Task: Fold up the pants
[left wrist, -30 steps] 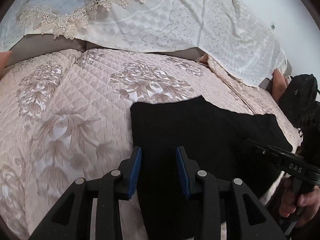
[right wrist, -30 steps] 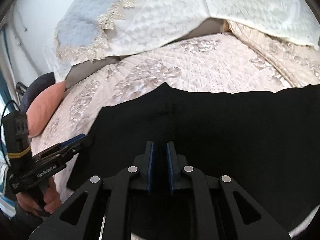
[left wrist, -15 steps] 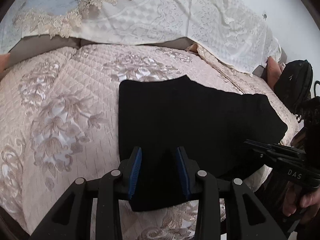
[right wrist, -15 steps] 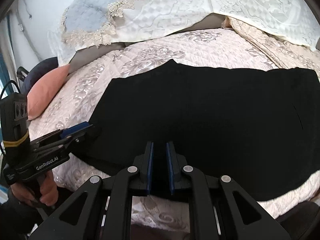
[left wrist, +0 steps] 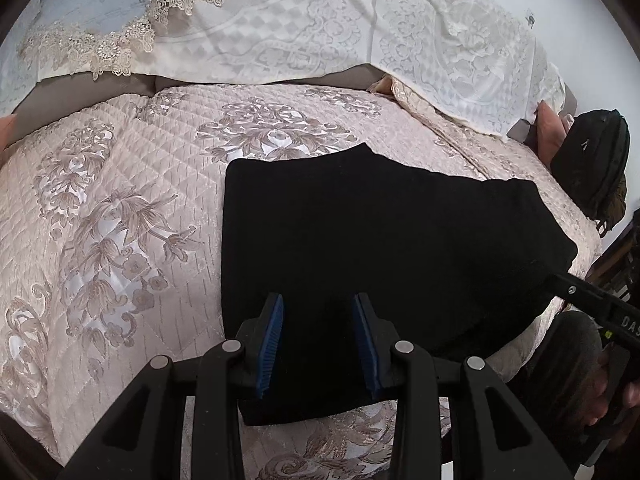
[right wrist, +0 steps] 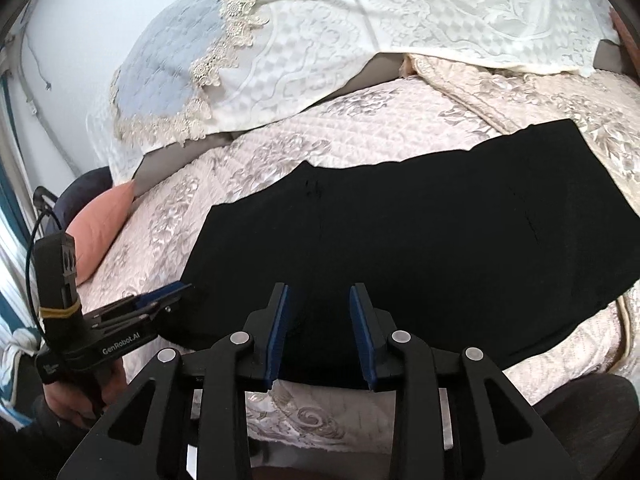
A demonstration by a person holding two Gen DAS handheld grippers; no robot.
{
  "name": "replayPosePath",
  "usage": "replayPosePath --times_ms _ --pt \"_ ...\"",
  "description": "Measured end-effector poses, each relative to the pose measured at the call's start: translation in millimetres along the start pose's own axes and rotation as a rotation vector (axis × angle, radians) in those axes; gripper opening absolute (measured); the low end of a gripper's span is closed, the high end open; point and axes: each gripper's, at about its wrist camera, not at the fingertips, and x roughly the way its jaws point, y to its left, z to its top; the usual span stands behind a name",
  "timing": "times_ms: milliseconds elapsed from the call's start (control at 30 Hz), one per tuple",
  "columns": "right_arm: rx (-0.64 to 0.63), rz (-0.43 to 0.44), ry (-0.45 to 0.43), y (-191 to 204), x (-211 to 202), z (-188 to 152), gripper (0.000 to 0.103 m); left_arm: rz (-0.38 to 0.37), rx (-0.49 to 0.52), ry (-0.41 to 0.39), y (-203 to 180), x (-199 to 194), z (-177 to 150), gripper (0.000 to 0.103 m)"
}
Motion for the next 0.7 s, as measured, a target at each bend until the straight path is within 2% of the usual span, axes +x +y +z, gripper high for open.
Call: replayPosePath --times_ms 333,367,433,467,700 --pt "0.045 -0.025 -0.035 -18.5 -10.7 3.7 0.032 0.011 0.009 -0.009 -1.5 2.7 8.9 0.038" --pt "0.052 -0.032 -0.044 -20.7 -12.4 5.5 0.033 0.009 0.008 -0.011 -1.9 2.2 9.2 0.038" --pt "0.065 -0.041 -0.062 -25.7 -16.8 7.9 0.046 0.007 0.011 -0.019 -3.1 0.0 9.9 0.038" --pt "0.077 -0.051 -0.076 -29.7 -20.4 9.2 0.048 0.008 0.014 -0.026 -4.0 -1.6 10.4 0.038" --pt "0.164 -0.119 -0.144 -61.2 -42.6 16.3 0.048 0.029 0.015 -0.054 -1.3 -7.9 16.5 0.038"
